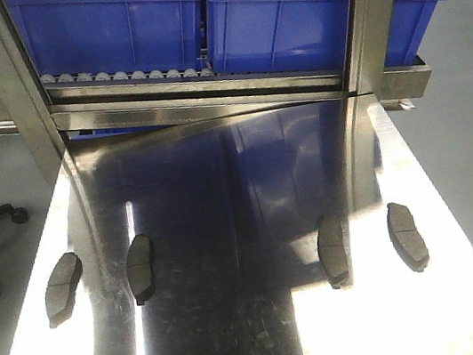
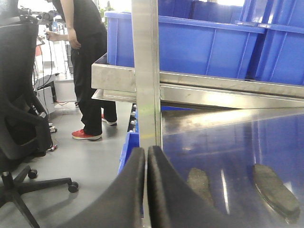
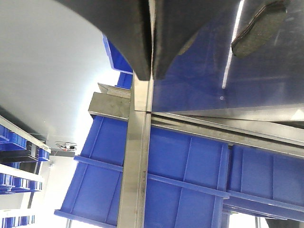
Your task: Move and align brake pads A on conveyor
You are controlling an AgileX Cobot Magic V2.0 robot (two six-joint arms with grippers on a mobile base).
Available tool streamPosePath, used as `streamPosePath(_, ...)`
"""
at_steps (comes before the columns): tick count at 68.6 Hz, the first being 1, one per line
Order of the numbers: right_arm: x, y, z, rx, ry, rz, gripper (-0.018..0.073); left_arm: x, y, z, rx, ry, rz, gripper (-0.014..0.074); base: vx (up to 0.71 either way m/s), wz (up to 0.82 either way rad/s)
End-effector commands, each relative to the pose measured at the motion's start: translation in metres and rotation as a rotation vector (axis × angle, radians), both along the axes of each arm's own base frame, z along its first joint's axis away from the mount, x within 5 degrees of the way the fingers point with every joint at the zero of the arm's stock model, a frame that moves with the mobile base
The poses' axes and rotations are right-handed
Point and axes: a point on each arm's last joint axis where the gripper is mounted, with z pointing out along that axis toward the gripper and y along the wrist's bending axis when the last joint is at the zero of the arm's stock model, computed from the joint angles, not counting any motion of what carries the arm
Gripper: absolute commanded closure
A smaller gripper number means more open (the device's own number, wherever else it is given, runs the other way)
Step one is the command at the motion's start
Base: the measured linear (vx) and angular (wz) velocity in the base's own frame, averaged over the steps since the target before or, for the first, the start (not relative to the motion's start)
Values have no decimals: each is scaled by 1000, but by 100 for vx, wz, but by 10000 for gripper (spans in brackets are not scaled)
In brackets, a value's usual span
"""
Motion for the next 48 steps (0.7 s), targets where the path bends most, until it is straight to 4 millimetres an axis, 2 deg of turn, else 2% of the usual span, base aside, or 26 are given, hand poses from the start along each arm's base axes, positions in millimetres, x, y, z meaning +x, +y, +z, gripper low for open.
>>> streamPosePath(1,-1,0,7,-5,-83,-6,569,0,0,0,-1,-74,-6,602,0,0)
streamPosePath(7,-1,0,7,-5,-83,-6,569,0,-1,1,-1,-79,-6,602,0,0)
streamPosePath(19,-1,0,7,-5,-83,-6,569,-2,-1,14,9,-212,-12,602,0,0)
streamPosePath(26,-1,0,7,-5,-83,-5,569,-5,-1,32,6,-269,-13,602,0,0)
streamPosePath(36,-1,0,7,-5,-83,-5,569,-11,-1,71,-33,-305,-13,602,0,0)
streamPosePath(41,-1,0,7,-5,-83,-5,569,-8,-1,86,-44,-257,-13,602,0,0)
streamPosePath(48,-1,0,7,-5,-83,-5,569,4,0,104,-49,-98,-9,602,0,0)
